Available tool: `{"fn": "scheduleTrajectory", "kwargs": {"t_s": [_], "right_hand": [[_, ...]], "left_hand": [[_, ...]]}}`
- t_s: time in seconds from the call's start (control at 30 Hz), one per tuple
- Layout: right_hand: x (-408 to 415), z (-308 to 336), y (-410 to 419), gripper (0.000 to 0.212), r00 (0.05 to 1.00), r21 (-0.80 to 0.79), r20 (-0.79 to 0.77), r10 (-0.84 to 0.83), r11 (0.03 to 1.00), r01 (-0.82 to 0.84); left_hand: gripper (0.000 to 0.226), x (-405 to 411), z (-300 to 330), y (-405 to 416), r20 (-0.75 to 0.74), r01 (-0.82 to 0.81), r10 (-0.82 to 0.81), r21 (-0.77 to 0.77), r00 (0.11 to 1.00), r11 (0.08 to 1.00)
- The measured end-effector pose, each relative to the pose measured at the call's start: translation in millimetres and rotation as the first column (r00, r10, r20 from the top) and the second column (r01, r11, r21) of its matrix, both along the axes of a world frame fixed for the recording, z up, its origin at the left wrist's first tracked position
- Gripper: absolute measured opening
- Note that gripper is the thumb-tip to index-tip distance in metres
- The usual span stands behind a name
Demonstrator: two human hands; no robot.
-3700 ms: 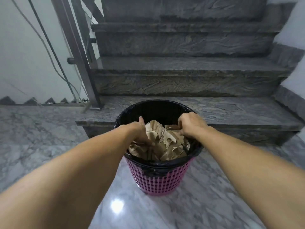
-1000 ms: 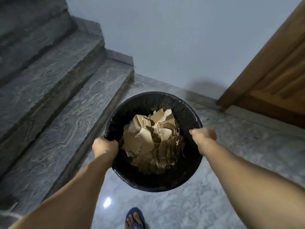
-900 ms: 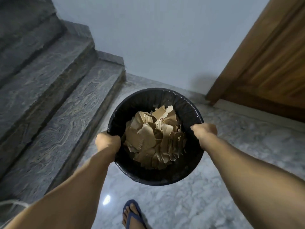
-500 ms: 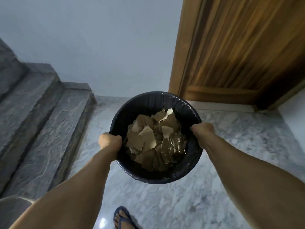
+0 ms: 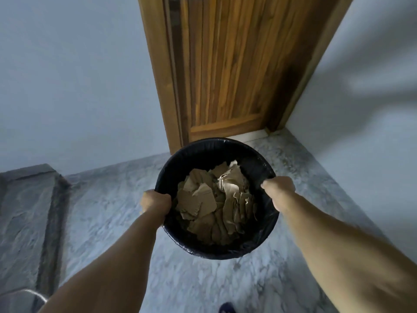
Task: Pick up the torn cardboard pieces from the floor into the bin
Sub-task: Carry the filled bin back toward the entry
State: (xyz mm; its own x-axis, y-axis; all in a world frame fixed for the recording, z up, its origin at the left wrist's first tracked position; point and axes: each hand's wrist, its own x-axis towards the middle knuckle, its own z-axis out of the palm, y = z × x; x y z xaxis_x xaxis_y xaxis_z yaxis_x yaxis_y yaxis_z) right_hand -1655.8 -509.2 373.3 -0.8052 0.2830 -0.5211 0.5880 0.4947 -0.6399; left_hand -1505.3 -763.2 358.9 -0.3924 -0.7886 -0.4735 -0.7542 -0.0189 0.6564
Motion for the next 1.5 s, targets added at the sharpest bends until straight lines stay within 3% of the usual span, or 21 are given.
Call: {"fn": "scheduleTrajectory", "kwargs": {"t_s": [0.1, 0.23, 0.3, 0.33, 0.4, 0.43, 0.47, 0.57, 0.73, 0.83, 0.93, 1.0, 1.1, 1.2, 1.43, 1.5], "right_hand": [[18, 12, 28, 0.027, 0.992, -0.012, 0.022, -0.123, 0.992, 0.124], [38, 27, 64, 0.048, 0.952, -0.157, 0.007, -0.306, 0.940, 0.303], [48, 34, 78, 0.095, 0.941, -0.234, 0.022, -0.337, 0.914, 0.333], [54, 38, 86, 0.115, 0.934, -0.240, 0.045, -0.354, 0.904, 0.354], [64, 35, 102, 0.108, 0.911, -0.211, 0.010, -0.413, 0.889, 0.405], [71, 34, 110, 0.100, 0.898, -0.210, -0.003, -0.440, 0.878, 0.430], [81, 37, 118, 0.099, 0.877, -0.236, -0.017, -0.480, 0.854, 0.463], [101, 33, 138, 0.109, 0.846, -0.293, -0.001, -0.534, 0.809, 0.510], [136, 39, 170, 0.091, 0.777, -0.326, -0.052, -0.627, 0.746, 0.580], [160, 43, 194, 0.073, 0.743, -0.293, -0.074, -0.665, 0.726, 0.622], [187, 43, 226, 0.092, 0.681, -0.348, -0.035, -0.731, 0.648, 0.677], [209, 39, 251, 0.087, 0.657, -0.354, -0.033, -0.753, 0.624, 0.697], [243, 39, 285, 0.099, 0.575, -0.344, -0.019, -0.818, 0.545, 0.764], [277, 35, 324, 0.112, 0.553, -0.330, -0.033, -0.832, 0.531, 0.780], [389, 35, 430, 0.131, 0.428, -0.326, -0.002, -0.904, 0.405, 0.854], [425, 34, 462, 0.128, 0.404, -0.305, -0.004, -0.915, 0.386, 0.871]], "left_hand": [[0.014, -10, 10, 13, 0.020, 0.096, -0.096, 0.019, 0.995, 0.995], [0.029, -21, 24, 33, 0.011, 0.177, -0.179, 0.104, 0.984, 0.979], [0.053, -28, 28, 41, -0.081, 0.177, -0.163, 0.227, 0.983, 0.958], [0.075, -36, 23, 42, -0.122, 0.187, -0.158, 0.288, 0.980, 0.939], [0.120, -62, -27, 35, -0.157, 0.235, -0.193, 0.318, 0.969, 0.919], [0.128, -68, -35, 38, -0.168, 0.255, -0.209, 0.332, 0.963, 0.908], [0.123, -74, -40, 43, -0.177, 0.287, -0.239, 0.339, 0.955, 0.896], [0.095, -55, 24, 77, -0.232, 0.374, -0.313, 0.305, 0.921, 0.876], [0.104, -57, 29, 111, -0.176, 0.465, -0.431, 0.286, 0.885, 0.838], [0.097, -51, 46, 140, -0.153, 0.520, -0.497, 0.264, 0.854, 0.812], [0.097, -45, 54, 176, -0.146, 0.559, -0.541, 0.282, 0.828, 0.780], [0.101, -39, 56, 204, -0.134, 0.579, -0.568, 0.303, 0.812, 0.757], [0.088, -23, 59, 246, -0.150, 0.632, -0.619, 0.300, 0.771, 0.714], [0.081, -5, 59, 290, -0.166, 0.670, -0.654, 0.297, 0.738, 0.681], [0.080, 56, 61, 417, -0.195, 0.789, -0.774, 0.293, 0.602, 0.540], [0.078, 79, 61, 455, -0.205, 0.823, -0.808, 0.286, 0.553, 0.491]]}}
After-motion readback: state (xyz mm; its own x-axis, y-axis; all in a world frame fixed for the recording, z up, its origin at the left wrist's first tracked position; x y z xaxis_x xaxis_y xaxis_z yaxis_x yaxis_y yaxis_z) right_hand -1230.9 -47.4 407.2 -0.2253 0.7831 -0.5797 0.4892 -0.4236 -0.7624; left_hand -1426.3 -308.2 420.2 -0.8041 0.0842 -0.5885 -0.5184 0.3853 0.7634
